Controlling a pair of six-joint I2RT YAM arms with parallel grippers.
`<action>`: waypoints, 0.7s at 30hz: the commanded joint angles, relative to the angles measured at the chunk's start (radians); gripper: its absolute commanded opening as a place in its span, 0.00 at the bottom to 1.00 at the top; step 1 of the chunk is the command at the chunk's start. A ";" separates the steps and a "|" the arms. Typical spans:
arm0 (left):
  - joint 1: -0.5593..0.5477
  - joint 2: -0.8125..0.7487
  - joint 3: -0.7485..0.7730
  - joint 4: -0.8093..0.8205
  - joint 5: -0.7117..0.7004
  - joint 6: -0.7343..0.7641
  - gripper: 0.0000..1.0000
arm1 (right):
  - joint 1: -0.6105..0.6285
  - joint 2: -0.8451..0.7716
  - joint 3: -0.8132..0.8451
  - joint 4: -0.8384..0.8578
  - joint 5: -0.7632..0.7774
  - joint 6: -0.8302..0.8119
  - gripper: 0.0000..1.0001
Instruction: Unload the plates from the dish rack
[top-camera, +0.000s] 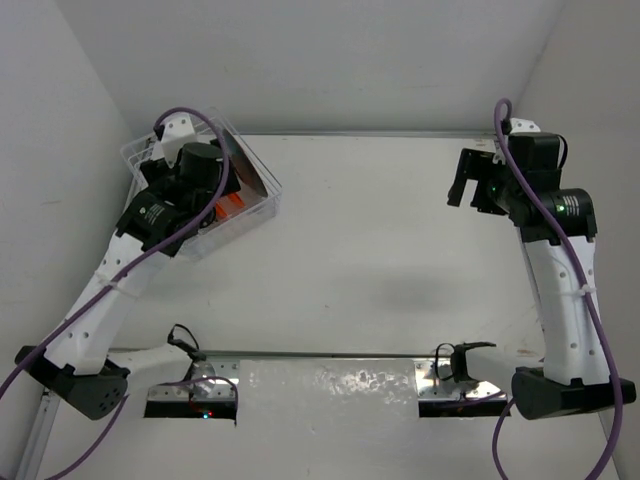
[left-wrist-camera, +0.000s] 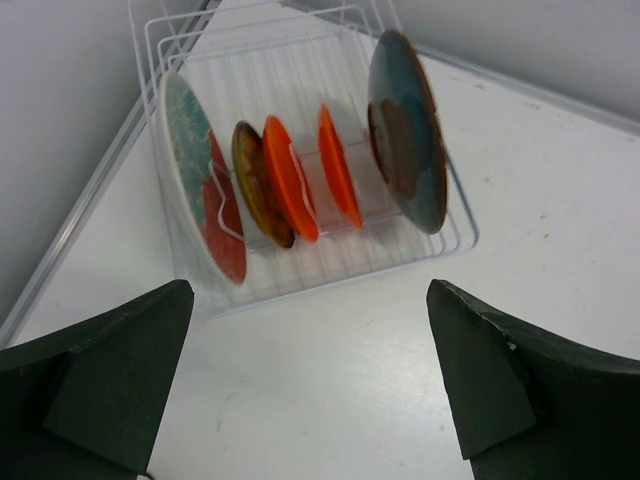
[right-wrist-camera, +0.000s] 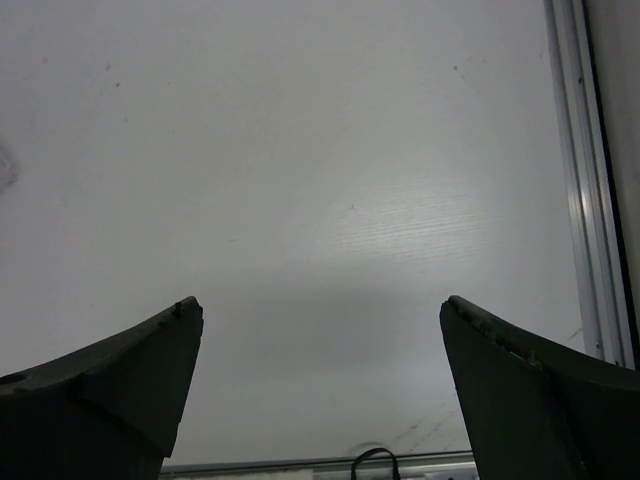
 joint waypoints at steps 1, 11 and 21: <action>-0.001 0.092 0.108 0.006 0.010 -0.022 1.00 | 0.004 -0.012 -0.054 0.052 -0.042 0.016 0.99; 0.016 0.758 0.771 -0.201 -0.198 0.003 0.97 | 0.006 -0.002 -0.330 0.094 -0.096 -0.002 0.99; 0.104 1.007 0.834 -0.222 -0.212 -0.031 0.72 | 0.042 -0.038 -0.401 0.087 -0.099 -0.026 0.99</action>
